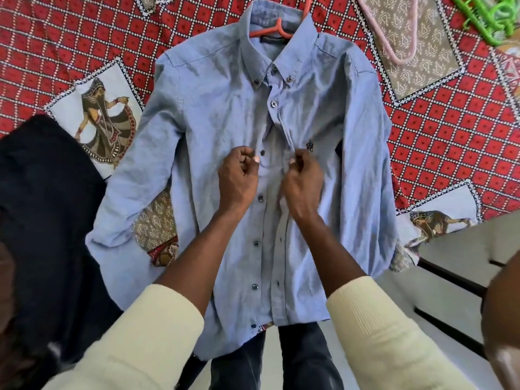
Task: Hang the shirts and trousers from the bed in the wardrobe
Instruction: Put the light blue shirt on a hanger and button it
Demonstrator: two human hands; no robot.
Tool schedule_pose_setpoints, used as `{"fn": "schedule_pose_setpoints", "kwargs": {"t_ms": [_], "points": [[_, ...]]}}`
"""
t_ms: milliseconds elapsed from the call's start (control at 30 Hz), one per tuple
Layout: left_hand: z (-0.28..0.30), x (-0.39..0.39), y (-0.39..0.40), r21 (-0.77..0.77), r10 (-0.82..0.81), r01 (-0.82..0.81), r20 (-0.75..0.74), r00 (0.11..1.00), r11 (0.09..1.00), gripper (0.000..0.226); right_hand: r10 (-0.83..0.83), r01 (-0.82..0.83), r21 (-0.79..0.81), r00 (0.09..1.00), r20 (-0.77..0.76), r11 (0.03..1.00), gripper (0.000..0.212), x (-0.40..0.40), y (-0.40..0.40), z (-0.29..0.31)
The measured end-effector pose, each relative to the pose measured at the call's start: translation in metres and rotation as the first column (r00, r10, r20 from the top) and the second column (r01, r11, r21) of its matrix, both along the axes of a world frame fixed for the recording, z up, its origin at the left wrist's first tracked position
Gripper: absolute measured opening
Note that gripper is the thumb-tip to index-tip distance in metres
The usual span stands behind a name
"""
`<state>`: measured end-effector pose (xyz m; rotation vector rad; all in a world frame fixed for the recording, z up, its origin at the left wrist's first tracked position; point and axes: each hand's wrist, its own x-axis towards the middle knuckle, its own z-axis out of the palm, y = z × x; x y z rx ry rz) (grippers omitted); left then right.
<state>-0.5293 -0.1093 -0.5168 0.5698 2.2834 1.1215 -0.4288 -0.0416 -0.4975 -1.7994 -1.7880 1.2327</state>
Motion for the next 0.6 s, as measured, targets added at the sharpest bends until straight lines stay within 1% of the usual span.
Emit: {"fn": "schedule_pose_setpoints", "kwargs": {"t_ms": [33, 67, 100, 133, 167, 200, 233, 267, 300, 333, 367, 400, 467, 533, 600], "points": [[0.0, 0.001, 0.001, -0.012, -0.006, 0.006, 0.001, 1.0, 1.0, 0.008, -0.109, 0.094, -0.149, 0.989, -0.099, 0.984, 0.018, 0.001, 0.006, 0.002], [0.001, 0.001, 0.001, -0.027, -0.014, 0.014, 0.001, 1.0, 1.0, 0.01, -0.216, 0.156, -0.294, 0.958, -0.186, 0.943, 0.017, 0.003, 0.012, 0.004], [0.0, 0.0, 0.001, -0.04, -0.024, 0.024, -0.002, 1.0, 0.999, 0.013, -0.283, 0.176, -0.405, 0.933, -0.221, 0.897, 0.016, 0.006, 0.016, 0.007], [0.0, -0.001, 0.0, -0.051, -0.031, 0.031, -0.002, 1.0, 0.998, 0.017, -0.271, 0.16, -0.442, 0.942, -0.198, 0.882, 0.017, 0.009, 0.017, 0.011], [0.001, -0.001, -0.001, -0.056, -0.032, 0.032, 0.003, 0.999, 0.998, 0.018, -0.155, 0.108, -0.383, 0.983, -0.093, 0.917, 0.019, 0.012, 0.015, 0.014], [0.003, -0.002, -0.001, -0.055, -0.03, 0.031, 0.007, 1.0, 0.998, 0.018, -0.015, 0.028, -0.253, 0.998, 0.057, 0.967, 0.02, 0.015, 0.01, 0.016], [0.006, -0.003, 0.0, -0.048, -0.034, 0.034, 0.0, 0.999, 0.998, 0.018, 0.058, -0.04, -0.094, 0.978, 0.202, 0.995, 0.022, 0.016, 0.005, 0.017], [0.006, -0.004, 0.0, -0.037, -0.039, 0.038, -0.015, 0.999, 0.999, 0.02, 0.086, -0.103, 0.053, 0.965, 0.247, 0.993, 0.023, 0.014, -0.002, 0.018], [0.005, -0.005, -0.001, -0.028, -0.045, 0.044, -0.036, 0.998, 0.999, 0.021, 0.105, -0.142, 0.175, 0.973, 0.207, 0.974, 0.021, 0.009, -0.009, 0.017], [0.004, -0.005, -0.001, -0.029, -0.051, 0.049, -0.052, 0.997, 0.998, 0.021, 0.132, -0.165, 0.253, 0.981, 0.14, 0.953, 0.017, 0.002, -0.015, 0.018], [0.004, -0.005, -0.002, -0.03, -0.055, 0.053, -0.058, 0.997, 0.998, 0.019, 0.159, -0.175, 0.287, 0.984, 0.078, 0.942, 0.013, -0.006, -0.021, 0.019], [0.004, -0.006, -0.002, -0.023, -0.059, 0.058, -0.041, 0.997, 0.998, 0.017, 0.184, -0.183, 0.287, 0.983, 0.026, 0.94, 0.01, -0.014, -0.025, 0.02], [0.003, -0.007, -0.001, -0.038, -0.096, 0.095, -0.01, 0.995, 0.995, 0.015, 0.209, -0.2, 0.211, 0.978, -0.019, 0.957, 0.011, -0.027, -0.028, 0.019], [0.004, -0.008, 0.001, -0.08, -0.09, 0.091, 0.024, 0.996, 0.993, 0.013, 0.185, -0.186, 0.115, 0.982, 0.023, 0.976, 0.018, -0.035, -0.024, 0.012], [0.003, -0.01, 0.003, -0.093, -0.02, 0.029, 0.094, 0.995, 0.995, 0.011, 0.167, -0.173, 0.046, 0.98, 0.111, 0.984, 0.023, -0.037, -0.017, 0.004]]}}
